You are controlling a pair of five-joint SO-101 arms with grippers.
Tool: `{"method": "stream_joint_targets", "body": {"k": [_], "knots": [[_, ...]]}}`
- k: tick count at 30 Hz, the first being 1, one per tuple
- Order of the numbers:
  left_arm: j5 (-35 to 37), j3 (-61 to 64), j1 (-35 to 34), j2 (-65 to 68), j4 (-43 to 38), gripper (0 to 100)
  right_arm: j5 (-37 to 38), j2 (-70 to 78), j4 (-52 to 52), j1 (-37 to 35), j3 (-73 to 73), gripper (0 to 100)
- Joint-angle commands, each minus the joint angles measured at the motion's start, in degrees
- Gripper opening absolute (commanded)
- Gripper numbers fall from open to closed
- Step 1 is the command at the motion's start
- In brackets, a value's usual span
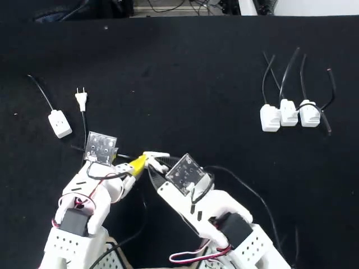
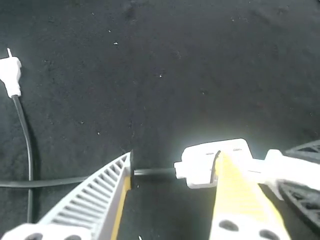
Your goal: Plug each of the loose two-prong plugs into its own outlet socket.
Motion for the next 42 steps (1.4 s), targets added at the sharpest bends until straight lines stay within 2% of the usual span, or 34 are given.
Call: {"method": "stream_joint_targets", "body": {"k": [1, 4, 8, 13, 20, 26, 29, 34, 42], "knots": [[-0.4, -2.5, -2.7, -0.2, -1.1, 27, 1.9, -4.6, 2.6, 1.6, -0.2, 1.0], [-0.4, -3.1, -7.3, -0.2, -1.1, 27, 2.5, -4.6, 3.6, 6.1, -0.4, 1.0], [0.4, -3.4, -14.2, -0.2, -2.0, 27, 2.5, -3.6, 6.4, 7.6, -2.8, 1.0], [8.0, -2.2, -24.5, -0.2, -6.5, 27, 2.5, 5.2, 7.2, 7.6, -9.5, 1.0], [19.7, 0.9, -35.7, -0.2, -13.5, 27, 1.4, 28.3, 7.2, 7.5, -25.3, 1.0], [20.0, 1.1, -36.5, -0.2, -14.2, 27, -10.6, 51.5, 7.7, 7.6, -39.9, 1.2], [20.0, 1.3, -36.5, -0.2, -14.1, 27, -14.1, 60.6, 8.1, 7.3, -45.2, 1.2], [20.0, 1.3, -36.9, -0.2, -14.2, 27, -14.7, 69.7, 11.9, 8.4, -50.9, 1.2], [20.0, 1.3, -36.6, -0.2, -14.4, 27, -14.1, 71.3, 10.9, 9.8, -50.3, 1.1]]}}
